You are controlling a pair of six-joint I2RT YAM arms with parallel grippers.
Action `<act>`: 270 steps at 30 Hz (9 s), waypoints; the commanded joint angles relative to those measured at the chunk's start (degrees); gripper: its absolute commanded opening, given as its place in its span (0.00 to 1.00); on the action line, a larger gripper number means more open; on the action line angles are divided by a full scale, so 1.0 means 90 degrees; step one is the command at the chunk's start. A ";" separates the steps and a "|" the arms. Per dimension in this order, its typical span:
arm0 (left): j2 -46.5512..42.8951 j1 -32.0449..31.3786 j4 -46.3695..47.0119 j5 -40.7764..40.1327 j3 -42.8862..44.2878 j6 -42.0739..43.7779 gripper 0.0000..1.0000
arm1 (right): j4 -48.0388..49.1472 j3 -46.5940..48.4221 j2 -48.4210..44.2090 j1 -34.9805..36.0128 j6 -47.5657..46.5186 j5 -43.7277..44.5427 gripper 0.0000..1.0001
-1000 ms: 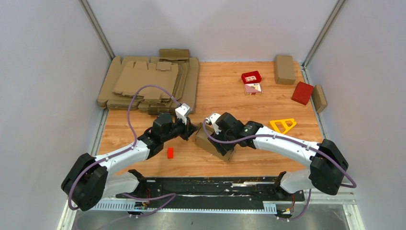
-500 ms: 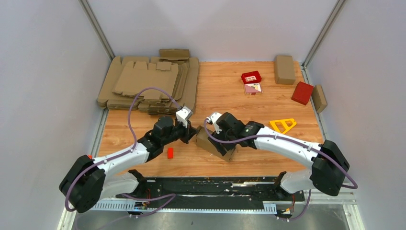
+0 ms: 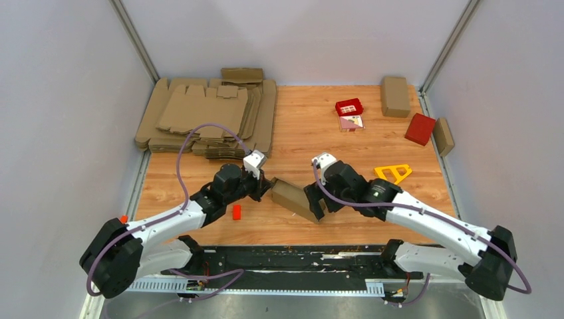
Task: Fold the paper box
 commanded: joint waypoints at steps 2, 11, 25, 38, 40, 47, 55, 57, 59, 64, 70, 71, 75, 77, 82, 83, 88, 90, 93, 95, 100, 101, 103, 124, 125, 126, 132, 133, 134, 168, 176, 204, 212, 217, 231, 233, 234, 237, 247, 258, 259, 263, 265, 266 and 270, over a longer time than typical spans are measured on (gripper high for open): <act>-0.0129 -0.0037 -0.0583 -0.0286 -0.0109 -0.0029 0.00 | -0.0368 -0.0411 -0.0740 -0.0036 0.1531 0.0348 0.86; -0.0477 -0.0076 -0.0496 -0.0238 -0.0197 -0.0009 0.00 | 0.0235 -0.1041 -0.1417 -0.0036 0.2158 0.0963 0.59; -0.0538 -0.0115 -0.0263 0.0228 -0.0207 -0.0016 0.00 | 0.0817 -0.0735 -0.0833 -0.0036 0.2018 0.1494 0.34; -0.0416 -0.0220 -0.0282 0.0150 -0.0074 -0.0001 0.00 | 0.0694 -0.0553 -0.0720 -0.0036 0.2734 0.1073 0.06; -0.0403 -0.0237 -0.0292 0.0128 -0.0043 0.0016 0.00 | 0.0599 -0.0529 -0.0718 -0.0041 0.2884 0.1235 0.01; -0.0351 -0.0325 -0.0428 -0.0069 0.0096 0.0135 0.00 | 0.0306 -0.0355 -0.0823 -0.0126 0.3178 0.1178 0.00; -0.0317 -0.0350 -0.0762 -0.0550 0.0430 0.0217 0.00 | 0.0294 -0.0504 -0.1063 -0.0337 0.3440 0.0383 0.00; -0.0278 -0.0350 -0.0927 -0.0649 0.0585 0.0217 0.00 | 0.0318 -0.0593 -0.1086 -0.0349 0.3493 0.0240 0.00; -0.0251 -0.0350 -0.1076 -0.0728 0.0709 0.0217 0.00 | 0.0322 -0.0688 -0.1102 -0.0367 0.3531 0.0197 0.00; -0.0253 -0.0350 -0.1168 -0.0675 0.0815 0.0198 0.00 | 0.0336 -0.0783 -0.1089 -0.0392 0.3535 0.0180 0.00; -0.0088 -0.0351 -0.1139 -0.0581 0.0826 0.0181 0.00 | 0.0332 -0.0775 -0.1031 -0.0413 0.3599 0.0203 0.00; -0.0052 -0.0350 -0.1112 -0.0569 0.0820 0.0176 0.00 | 0.0352 -0.0802 -0.1029 -0.0416 0.3636 0.0216 0.00; 0.0118 -0.0350 -0.0989 -0.0530 0.0782 0.0125 0.00 | 0.0507 -0.0899 -0.1024 -0.0436 0.3782 0.0158 0.00; 0.0188 -0.0355 -0.0969 -0.0519 0.0784 0.0111 0.00 | 0.0531 -0.0926 -0.0993 -0.0437 0.3784 0.0163 0.00; 0.0197 -0.0364 -0.0884 -0.0486 0.0692 0.0072 0.00 | 0.0509 -0.1056 -0.0875 -0.0439 0.3862 0.0309 0.00; 0.0202 -0.0356 -0.0866 -0.0487 0.0667 0.0066 0.00 | 0.0520 -0.1072 -0.0857 -0.0437 0.3902 0.0296 0.00; 0.0242 -0.0359 -0.0833 -0.0475 0.0619 0.0061 0.00 | 0.0484 -0.1047 -0.0851 -0.0436 0.4231 0.0415 0.00; 0.0258 -0.0360 -0.0818 -0.0466 0.0604 0.0052 0.00 | 0.0474 -0.1059 -0.0821 -0.0437 0.4352 0.0422 0.00; 0.0262 -0.0360 -0.0819 -0.0453 0.0561 0.0051 0.00 | 0.0469 -0.1135 -0.0672 -0.0436 0.4403 0.0445 0.00; 0.0230 -0.0360 -0.0812 -0.0456 0.0495 0.0042 0.00 | 0.0452 -0.1148 -0.0548 -0.0432 0.4308 0.0433 0.00; 0.0157 -0.0360 -0.0874 -0.0476 0.0395 0.0044 0.00 | 0.0137 -0.1063 -0.0248 -0.0427 0.4066 0.0760 0.00; 0.0150 -0.0360 -0.0890 -0.0474 0.0385 0.0050 0.00 | 0.0064 -0.1036 -0.0196 -0.0427 0.4026 0.0861 0.00; 0.0145 -0.0360 -0.0898 -0.0479 0.0365 0.0051 0.00 | -0.0034 -0.0982 -0.0113 -0.0417 0.3895 0.1008 0.00; 0.0019 -0.0418 -0.0888 -0.0567 0.0311 0.0051 0.00 | -0.0310 -0.0318 -0.1112 -0.0416 0.1535 -0.0283 0.99; 0.0017 -0.0418 -0.0888 -0.0557 0.0311 0.0051 0.00 | -0.0278 -0.0286 -0.1133 -0.0422 0.1278 -0.0452 1.00; 0.0021 -0.0418 -0.0888 -0.0557 0.0316 0.0063 0.00 | -0.0233 -0.0243 -0.1125 -0.0417 0.1064 -0.0675 1.00; 0.0007 -0.0428 -0.0888 -0.0548 0.0318 0.0072 0.00 | 0.0115 0.0291 -0.0440 -0.0357 0.0020 -0.0607 1.00; -0.0004 -0.0428 -0.0888 -0.0548 0.0312 0.0078 0.00 | 0.0171 0.0368 -0.0265 -0.0293 -0.0139 -0.0386 1.00; -0.0007 -0.0428 -0.0886 -0.0548 0.0311 0.0080 0.00 | 0.0221 0.0428 -0.0070 -0.0189 -0.0301 -0.0256 1.00; -0.0441 -0.0435 -0.1688 0.0130 0.0707 -0.0688 0.35 | 0.0846 0.0039 0.1217 0.1158 -0.0879 0.1687 0.79; -0.0824 -0.0428 -0.2117 -0.0347 0.0987 -0.0847 0.49 | 0.0853 0.0025 0.1173 0.1180 -0.0948 0.1536 0.81; -0.0161 -0.0437 -0.2048 -0.0505 0.1070 -0.0139 0.00 | 0.0803 0.0125 0.1116 0.1182 -0.0888 0.1438 0.85; -0.0536 -0.0430 -0.1948 -0.0573 0.0840 -0.0134 0.26 | 0.0671 0.0381 0.0886 0.1176 -0.0796 0.1456 0.99; -0.0513 -0.0437 -0.1921 -0.0635 0.1186 0.0070 0.38 | 0.0476 0.0682 0.0847 0.1177 -0.0933 0.1644 0.99; 0.0227 -0.0431 -0.1746 -0.0616 0.1485 0.0165 0.18 | 0.0247 0.1102 0.1832 0.1752 -0.0912 0.2550 0.81; 0.0221 -0.0437 -0.1747 -0.0634 0.1466 0.0178 0.13 | 0.0328 0.1065 0.1828 0.1806 -0.0881 0.2583 0.78; 0.0219 -0.0430 -0.1664 -0.0615 0.1436 0.0184 0.10 | 0.0379 0.1035 0.1810 0.1835 -0.0878 0.2580 0.77; 0.0247 -0.0437 -0.1553 -0.0537 0.1392 0.0188 0.01 | 0.0520 0.0918 0.1750 0.1941 -0.0865 0.2582 0.72; 0.0230 -0.0437 -0.1411 -0.0394 0.1027 0.0068 0.00 | 0.0608 0.0695 0.1919 0.2191 -0.0863 0.3210 0.55; 0.0021 -0.0430 -0.1239 -0.0214 0.0648 -0.0107 0.00 | 0.0786 0.0589 0.1897 0.2188 -0.0955 0.3036 0.94; 0.0017 -0.0437 -0.1235 -0.0201 0.0650 -0.0104 0.00 | 0.0811 0.0601 0.1886 0.2168 -0.0986 0.2928 0.97; 0.0006 -0.0436 -0.1240 -0.0196 0.0618 -0.0108 0.00 | 0.0912 0.0592 0.1824 0.2014 -0.1132 0.2490 0.88; -0.0002 -0.0437 -0.1238 -0.0202 0.0625 -0.0113 0.00 | 0.0986 0.0543 0.1813 0.1957 -0.1179 0.2349 0.82; -0.0008 -0.0433 -0.1243 -0.0219 0.0621 -0.0139 0.00 | 0.1029 0.0505 0.1813 0.1928 -0.1196 0.2240 0.82; -0.0153 -0.0432 -0.1345 -0.0140 0.0680 -0.0272 0.05 | 0.1014 0.0419 0.1944 0.1678 -0.1170 0.1685 0.94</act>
